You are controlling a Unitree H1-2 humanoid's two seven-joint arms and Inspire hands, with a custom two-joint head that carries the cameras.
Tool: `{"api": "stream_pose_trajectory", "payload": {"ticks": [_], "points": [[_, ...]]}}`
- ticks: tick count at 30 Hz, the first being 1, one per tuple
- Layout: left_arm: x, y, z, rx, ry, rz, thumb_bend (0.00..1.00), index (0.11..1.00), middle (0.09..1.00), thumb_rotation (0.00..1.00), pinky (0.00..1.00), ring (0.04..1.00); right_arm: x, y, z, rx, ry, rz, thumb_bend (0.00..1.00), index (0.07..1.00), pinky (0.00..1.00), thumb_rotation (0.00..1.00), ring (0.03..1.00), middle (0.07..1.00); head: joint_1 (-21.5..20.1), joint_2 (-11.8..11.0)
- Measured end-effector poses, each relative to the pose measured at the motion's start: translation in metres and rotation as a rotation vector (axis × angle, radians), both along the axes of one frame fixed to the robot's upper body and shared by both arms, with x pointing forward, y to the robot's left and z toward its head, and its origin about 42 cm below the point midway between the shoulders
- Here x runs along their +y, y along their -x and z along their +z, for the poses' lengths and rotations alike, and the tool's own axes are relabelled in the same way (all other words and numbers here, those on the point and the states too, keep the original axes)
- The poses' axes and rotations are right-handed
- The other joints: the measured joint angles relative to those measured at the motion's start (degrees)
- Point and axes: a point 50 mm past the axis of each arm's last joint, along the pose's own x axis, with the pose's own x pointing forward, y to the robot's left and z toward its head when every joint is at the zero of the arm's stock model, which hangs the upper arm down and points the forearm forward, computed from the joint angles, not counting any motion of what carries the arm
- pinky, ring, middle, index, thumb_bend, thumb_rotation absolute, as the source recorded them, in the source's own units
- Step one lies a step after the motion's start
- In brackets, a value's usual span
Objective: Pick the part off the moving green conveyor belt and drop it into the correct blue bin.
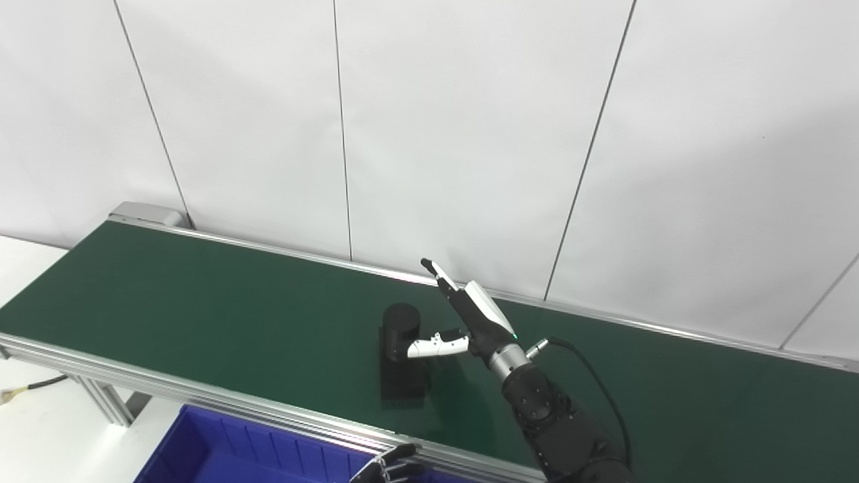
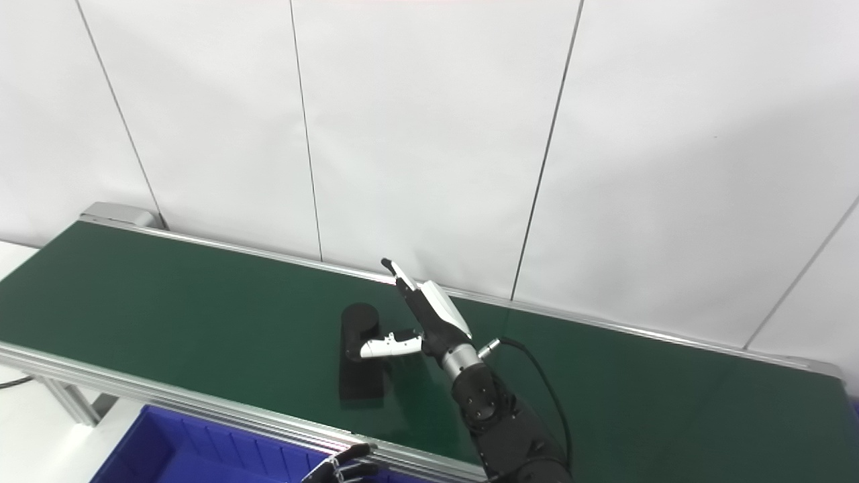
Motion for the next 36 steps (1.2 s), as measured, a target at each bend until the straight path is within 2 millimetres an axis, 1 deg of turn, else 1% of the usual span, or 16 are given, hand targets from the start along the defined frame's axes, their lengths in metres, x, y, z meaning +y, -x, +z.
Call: {"api": "stream_pose_trajectory", "payload": {"ticks": [4,8,11,17,19,21,23,24,26,27,28,29,30,32,34,36], "points": [[-0.001,0.000,0.000,0.000,0.010,0.002,0.59,0.821,0.728,0.00,0.84,0.724,-0.003,0.001,-0.009,0.023,0.057,0.003,0.96,1.000,1.00,0.41,1.000,1.000,0.3,0.3],[-0.001,0.001,0.000,0.001,0.011,0.001,0.59,0.826,0.726,0.00,0.85,0.728,-0.004,0.002,-0.014,0.045,0.080,0.003,0.95,1.000,1.00,0.39,1.000,1.000,0.7,0.4],[-0.003,0.003,0.000,0.003,0.014,0.002,0.60,0.829,0.727,0.00,0.85,0.732,-0.004,0.001,-0.017,0.068,0.078,-0.007,0.95,1.000,1.00,0.35,1.000,1.000,1.0,0.6],[-0.005,0.006,0.001,0.003,0.015,0.005,0.59,0.834,0.730,0.00,0.86,0.738,-0.002,0.006,-0.026,0.131,0.045,-0.036,0.92,1.000,1.00,0.21,0.994,0.989,1.5,0.9],[-0.005,0.008,0.000,0.006,0.015,0.006,0.60,0.829,0.728,0.00,0.86,0.737,0.001,0.007,-0.027,0.135,0.040,-0.033,0.92,1.000,0.98,0.19,0.950,0.954,1.7,1.0],[-0.005,0.009,0.000,0.008,0.014,0.007,0.61,0.829,0.732,0.00,0.86,0.738,0.005,0.009,-0.027,0.141,0.027,-0.033,0.91,0.970,0.81,0.14,0.881,0.905,1.8,1.1],[-0.006,0.010,0.000,0.009,0.017,0.009,0.61,0.829,0.727,0.00,0.85,0.722,0.009,0.011,-0.027,0.154,-0.004,-0.050,0.89,0.881,0.65,0.04,0.771,0.822,2.2,1.1],[-0.006,0.011,0.001,0.008,0.019,0.011,0.62,0.828,0.725,0.00,0.84,0.716,0.010,0.011,-0.027,0.155,-0.033,-0.075,0.87,0.806,0.58,0.01,0.689,0.766,2.2,1.2],[-0.008,0.012,0.005,-0.005,0.023,0.016,0.63,0.829,0.726,0.00,0.84,0.715,0.012,0.011,-0.026,0.155,-0.068,-0.109,0.84,0.726,0.53,0.00,0.616,0.715,2.2,1.3],[-0.009,0.012,0.007,-0.010,0.025,0.017,0.63,0.827,0.727,0.00,0.83,0.714,0.012,0.012,-0.026,0.155,-0.089,-0.127,0.81,0.654,0.48,0.00,0.558,0.667,2.3,1.4],[-0.010,0.012,0.007,-0.013,0.026,0.016,0.63,0.827,0.727,0.00,0.83,0.715,0.013,0.012,-0.026,0.156,-0.104,-0.142,0.67,0.595,0.45,0.00,0.508,0.617,2.3,1.5],[-0.010,0.012,0.007,-0.013,0.027,0.015,0.63,0.824,0.727,0.00,0.82,0.716,0.014,0.013,-0.027,0.158,-0.118,-0.155,0.59,0.526,0.45,0.00,0.467,0.568,2.3,1.5],[-0.011,0.012,0.008,-0.013,0.027,0.015,0.63,0.822,0.726,0.00,0.82,0.714,0.015,0.015,-0.028,0.160,-0.133,-0.170,0.54,0.440,0.45,0.00,0.440,0.523,2.3,1.6],[-0.010,0.012,0.007,-0.013,0.027,0.016,0.64,0.819,0.721,0.00,0.82,0.712,0.017,0.018,-0.031,0.166,-0.158,-0.192,0.51,0.293,0.43,0.00,0.441,0.485,2.4,1.8],[-0.010,0.013,0.008,-0.014,0.027,0.019,0.64,0.819,0.721,0.00,0.82,0.712,0.017,0.023,-0.037,0.184,-0.193,-0.207,0.51,0.266,0.43,0.00,0.443,0.482,2.4,1.8],[-0.010,0.014,0.009,-0.017,0.027,0.022,0.64,0.822,0.724,0.00,0.82,0.714,0.017,0.025,-0.038,0.178,-0.208,-0.217,0.50,0.194,0.41,0.00,0.452,0.490,2.2,2.0]]}}
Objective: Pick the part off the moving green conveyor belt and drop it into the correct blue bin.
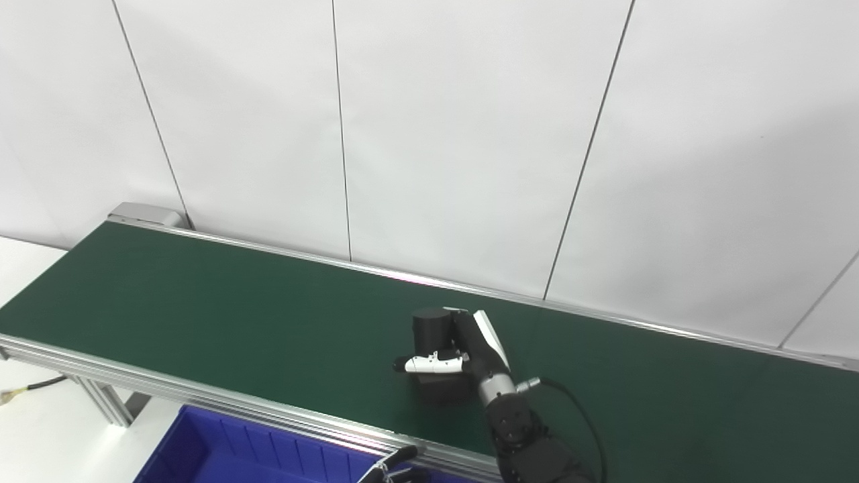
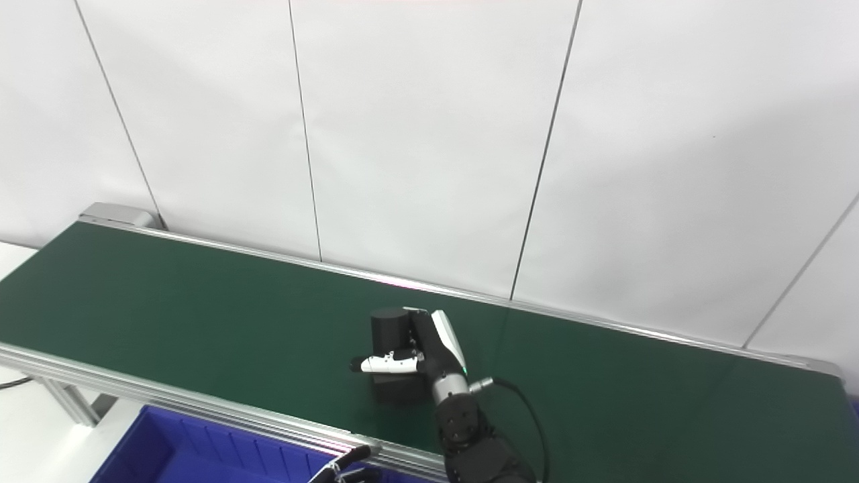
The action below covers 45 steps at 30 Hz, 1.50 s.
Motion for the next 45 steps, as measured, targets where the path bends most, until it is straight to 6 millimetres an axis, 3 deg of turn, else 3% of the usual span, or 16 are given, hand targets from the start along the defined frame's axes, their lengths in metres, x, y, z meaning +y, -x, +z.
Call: {"api": "stream_pose_trajectory", "payload": {"ticks": [2,3,5,16,17,19,24,35,43,44,45], "points": [[0.000,0.000,0.000,-0.001,0.000,0.001,0.63,0.822,0.725,0.00,0.82,0.713,0.000,0.001,0.001,-0.025,0.012,-0.013,0.50,0.150,0.41,0.00,0.454,0.491,-0.3,0.1],[0.000,0.000,0.000,-0.001,0.000,0.002,0.63,0.820,0.723,0.00,0.81,0.708,0.000,0.001,0.001,-0.045,0.021,-0.019,0.49,0.125,0.41,0.00,0.459,0.279,-0.5,0.2],[0.000,0.001,0.000,0.001,-0.002,0.003,0.62,0.820,0.723,0.00,0.82,0.710,0.001,0.002,0.004,-0.082,0.030,-0.020,0.48,0.106,0.41,0.00,0.467,0.142,-1.1,0.4],[-0.003,0.002,0.000,0.006,0.003,-0.003,0.57,0.839,0.735,0.00,0.85,0.719,-0.018,0.022,0.028,-0.397,-0.014,-0.040,0.47,0.139,0.40,0.00,0.470,0.152,-4.8,1.1],[-0.003,0.002,0.000,0.009,0.006,-0.004,0.56,0.841,0.737,0.00,0.86,0.722,-0.022,0.027,0.034,-0.437,-0.040,-0.044,0.49,0.138,0.24,0.00,0.457,0.149,-4.8,1.1],[-0.002,0.002,-0.001,0.013,0.008,-0.008,0.55,0.840,0.737,0.00,0.86,0.725,-0.027,0.036,0.046,-0.500,-0.088,-0.048,0.50,0.131,0.11,0.00,0.447,0.140,-5.6,1.6],[-0.003,0.003,0.003,-0.004,0.017,-0.028,0.54,0.841,0.747,0.00,0.84,0.727,-0.048,0.078,0.064,-0.615,-0.213,-0.080,0.51,0.124,0.08,0.00,0.444,0.140,-7.7,3.5],[0.010,0.008,0.013,0.005,0.021,-0.057,0.53,0.848,0.753,0.00,0.88,0.743,-0.121,0.181,0.024,-0.542,-0.178,-0.230,0.51,0.119,0.07,0.00,0.444,0.139,-12.5,8.1],[0.016,0.011,0.024,0.014,0.008,-0.089,0.54,0.844,0.756,0.00,0.88,0.738,-0.158,0.269,-0.029,-0.226,-0.176,-0.391,0.51,0.117,0.08,0.00,0.444,0.140,-15.7,11.3],[0.018,0.010,0.026,0.012,0.008,-0.089,0.54,0.844,0.753,0.00,0.88,0.740,-0.162,0.275,-0.034,-0.202,-0.170,-0.412,0.53,0.115,0.07,0.00,0.247,0.139,-15.7,11.3],[0.019,0.009,0.028,0.011,0.010,-0.091,0.55,0.843,0.749,0.00,0.89,0.740,-0.165,0.279,-0.040,-0.177,-0.164,-0.436,0.54,0.115,0.07,0.00,0.177,0.138,-16.9,12.1]]}}
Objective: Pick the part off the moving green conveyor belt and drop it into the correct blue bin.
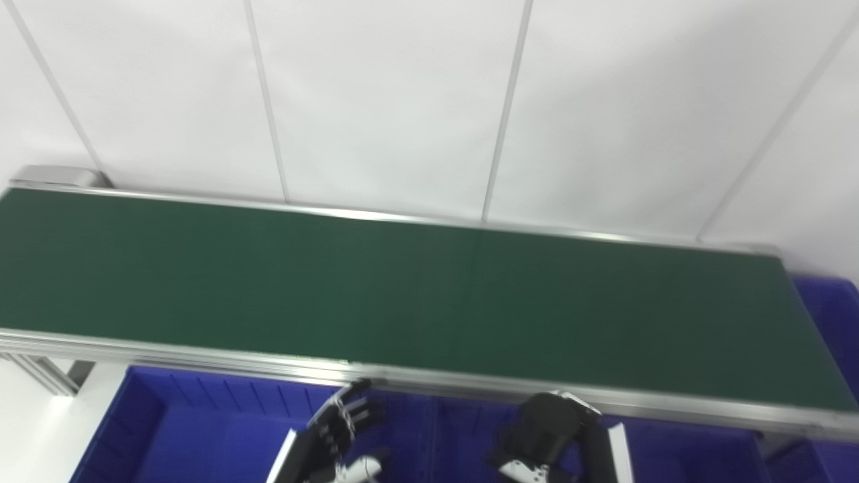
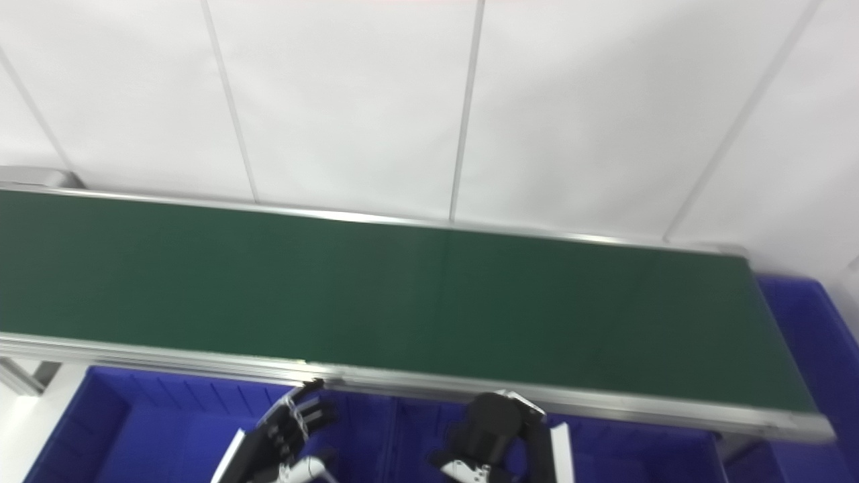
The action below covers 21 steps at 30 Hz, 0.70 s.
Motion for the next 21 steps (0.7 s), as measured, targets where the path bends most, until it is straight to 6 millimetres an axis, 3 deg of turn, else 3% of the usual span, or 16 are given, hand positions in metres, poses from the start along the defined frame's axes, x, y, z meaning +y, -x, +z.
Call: {"api": "stream_pose_trajectory", "payload": {"ticks": [3,10,17,19,21], "points": [[0.004,0.000,0.005,0.010,0.006,0.001,0.55,0.841,0.746,0.00,0.87,0.740,-0.005,0.011,-0.015,0.069,-0.025,-0.072,0.52,0.104,0.06,0.00,0.101,0.125,-1.9,1.4],[0.018,0.005,0.006,0.047,-0.002,0.013,0.56,0.837,0.751,0.00,0.84,0.735,-0.017,0.022,-0.033,0.143,-0.068,-0.204,0.53,0.104,0.05,0.00,0.086,0.113,-4.1,3.5],[0.019,0.003,0.008,0.043,-0.002,0.005,0.59,0.824,0.743,0.00,0.82,0.714,-0.021,0.012,-0.036,0.144,-0.061,-0.246,0.55,0.108,0.05,0.00,0.076,0.110,-4.1,3.9],[0.019,0.003,0.008,0.044,-0.001,0.005,0.60,0.823,0.739,0.00,0.81,0.708,-0.017,0.005,-0.034,0.129,-0.075,-0.252,0.60,0.165,0.07,0.00,0.104,0.151,-3.5,4.0],[0.018,0.003,0.007,0.045,-0.001,0.005,0.59,0.825,0.742,0.00,0.81,0.708,-0.011,0.000,-0.032,0.115,-0.091,-0.248,0.65,0.279,0.17,0.00,0.203,0.260,-3.4,4.1]]}}
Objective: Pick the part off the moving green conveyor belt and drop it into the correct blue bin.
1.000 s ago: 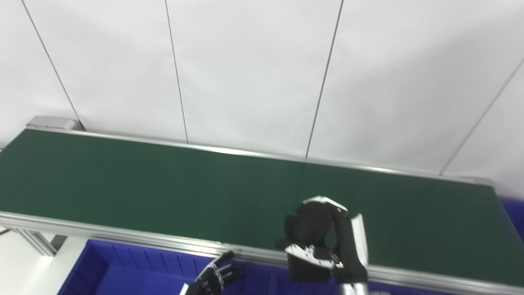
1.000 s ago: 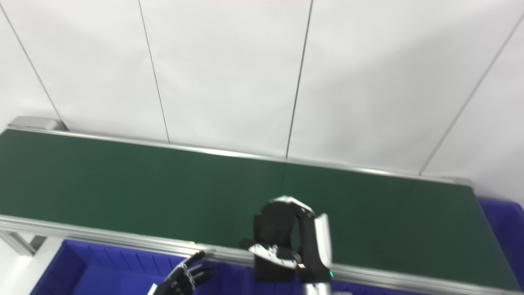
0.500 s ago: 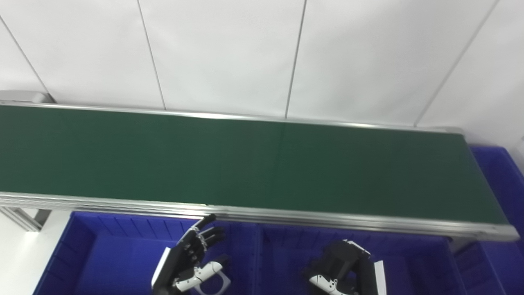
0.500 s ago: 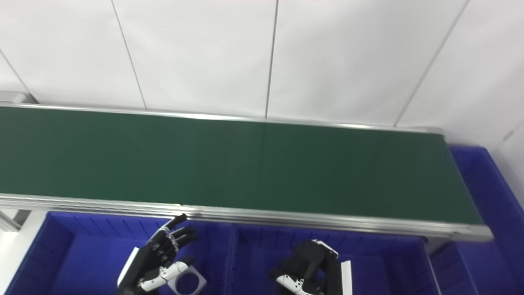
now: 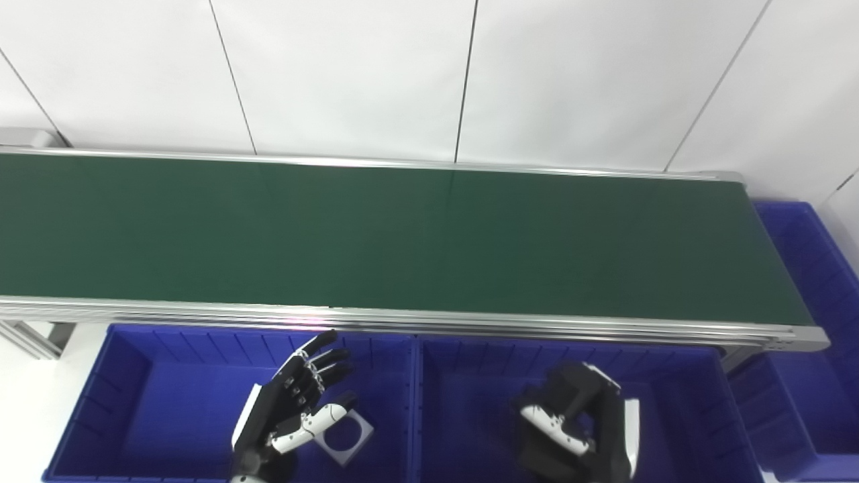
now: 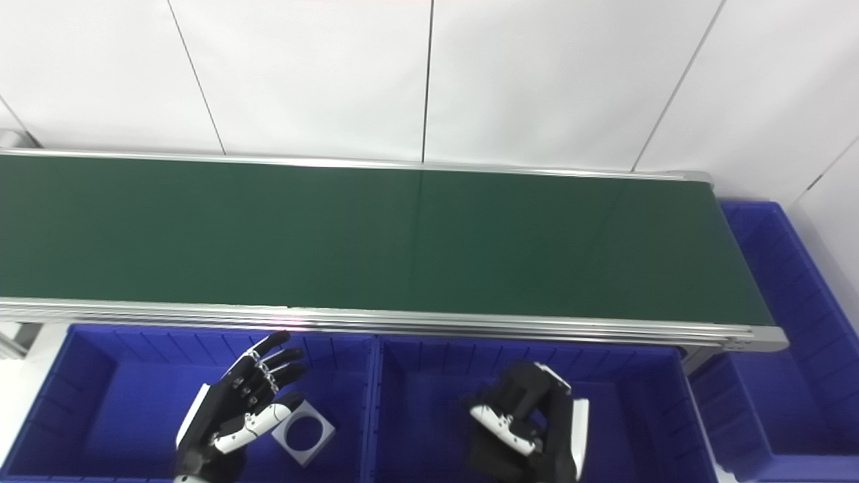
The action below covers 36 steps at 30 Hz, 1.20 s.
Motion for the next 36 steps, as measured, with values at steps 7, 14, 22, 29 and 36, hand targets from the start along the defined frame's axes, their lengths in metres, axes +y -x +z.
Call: {"api": "stream_pose_trajectory", "payload": {"ticks": [7,14,22,29,36], "points": [[0.000,0.000,0.000,0.000,-0.001,0.000,0.59,0.824,0.742,0.00,0.81,0.712,0.009,-0.002,0.004,-0.026,-0.018,0.057,0.52,0.483,0.56,0.06,0.629,0.622,0.4,0.0],[-0.001,0.000,0.000,0.000,0.002,0.000,0.60,0.823,0.738,0.00,0.83,0.714,0.009,-0.003,0.010,-0.024,0.114,0.176,0.89,0.989,0.97,0.43,0.982,0.990,1.1,-0.2],[-0.002,0.000,0.000,0.002,0.005,-0.001,0.59,0.817,0.729,0.00,0.83,0.712,0.010,-0.006,0.017,0.064,0.181,0.269,1.00,1.000,0.99,0.51,1.000,1.000,1.0,-0.3],[-0.002,0.000,0.000,0.008,0.004,-0.001,0.59,0.821,0.736,0.00,0.81,0.713,0.015,-0.004,0.021,0.080,0.171,0.330,0.90,1.000,1.00,0.34,1.000,1.000,0.9,-0.4],[-0.002,-0.002,0.000,0.005,0.004,-0.002,0.60,0.819,0.737,0.00,0.80,0.714,0.021,0.000,0.016,0.032,0.091,0.300,0.78,0.960,0.85,0.21,0.931,0.960,0.8,-0.4]]}}
